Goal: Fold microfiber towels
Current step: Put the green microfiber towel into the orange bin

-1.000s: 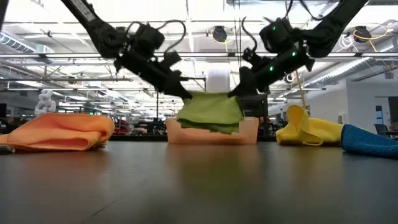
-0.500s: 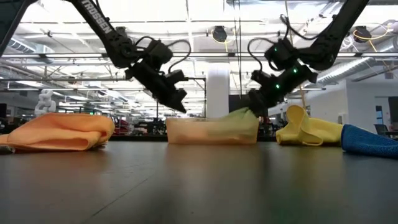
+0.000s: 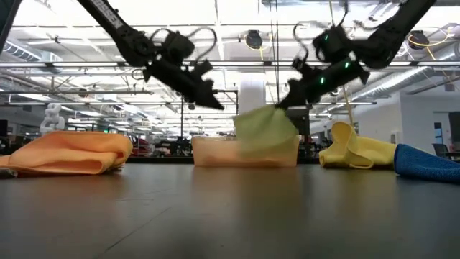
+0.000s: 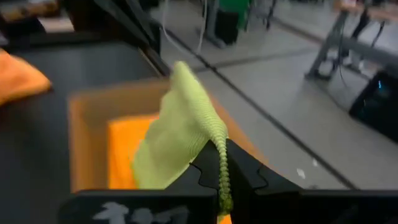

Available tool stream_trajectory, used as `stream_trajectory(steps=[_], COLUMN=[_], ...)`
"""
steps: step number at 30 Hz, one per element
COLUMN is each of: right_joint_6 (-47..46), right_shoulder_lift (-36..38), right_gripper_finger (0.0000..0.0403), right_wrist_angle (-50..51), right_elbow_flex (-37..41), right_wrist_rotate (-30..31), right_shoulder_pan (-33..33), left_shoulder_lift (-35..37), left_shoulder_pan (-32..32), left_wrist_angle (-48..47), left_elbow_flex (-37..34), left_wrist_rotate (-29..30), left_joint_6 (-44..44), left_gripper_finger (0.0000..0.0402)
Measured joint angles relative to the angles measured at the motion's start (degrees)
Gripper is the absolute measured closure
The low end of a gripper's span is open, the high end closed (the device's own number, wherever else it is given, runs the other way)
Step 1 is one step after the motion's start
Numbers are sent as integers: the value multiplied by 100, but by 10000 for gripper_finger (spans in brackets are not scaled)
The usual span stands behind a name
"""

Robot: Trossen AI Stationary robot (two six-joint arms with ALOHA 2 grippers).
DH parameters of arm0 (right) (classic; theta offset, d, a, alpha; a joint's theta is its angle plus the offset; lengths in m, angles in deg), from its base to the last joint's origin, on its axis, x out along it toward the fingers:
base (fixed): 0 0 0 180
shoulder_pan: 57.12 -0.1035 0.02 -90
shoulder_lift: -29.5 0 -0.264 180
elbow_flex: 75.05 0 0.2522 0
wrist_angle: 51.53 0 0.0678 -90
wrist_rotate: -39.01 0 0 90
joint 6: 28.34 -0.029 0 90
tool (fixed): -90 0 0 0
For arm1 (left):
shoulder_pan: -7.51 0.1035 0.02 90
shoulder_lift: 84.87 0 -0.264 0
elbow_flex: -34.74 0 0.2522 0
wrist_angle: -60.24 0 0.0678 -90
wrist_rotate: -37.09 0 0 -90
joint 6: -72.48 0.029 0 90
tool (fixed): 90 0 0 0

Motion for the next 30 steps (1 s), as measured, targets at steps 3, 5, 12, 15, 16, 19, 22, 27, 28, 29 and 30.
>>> stream_trajectory(steps=[3,5,12,15,16,19,22,27,28,29,30], right_joint_6=[-9,-58,-186,-306,-352,-484,-504,-609,-620,-633,-638], right_shoulder_lift=[566,926,1784,1926,1941,1938,1903,1890,1891,1890,1889], right_gripper_finger=[402,402,402,402,402,402,402,402,402,402,402], right_wrist_angle=[210,380,1051,1213,1232,1317,1389,1486,1489,1495,1503], right_elbow_flex=[-2,-6,-9,-9,-9,-9,-9,-9,-9,-9,-9], right_wrist_rotate=[-106,-282,-279,-275,-270,-253,-251,-135,-120,-119,-119], right_shoulder_pan=[-247,-460,-1369,-1689,-1767,-1929,-2036,-2098,-2097,-2097,-2097], left_shoulder_lift=[360,588,1158,1196,1187,1174,1147,1144,1144,1144,1144], left_shoulder_pan=[-99,-217,-882,-1264,-1387,-1743,-2050,-2399,-2449,-2494,-2534], left_wrist_angle=[-64,-76,-243,-299,-367,-571,-791,-872,-906,-958,-1031], left_elbow_flex=[0,2,2,13,12,9,9,7,7,7,7], left_wrist_rotate=[-246,-446,-727,-727,-726,-712,-500,-403,-293,-122,105], left_joint_6=[-187,-335,-617,-599,-618,-624,-880,-1506,-1570,-1603,-1623], left_gripper_finger=[332,301,207,180,173,158,148,144,144,144,144])
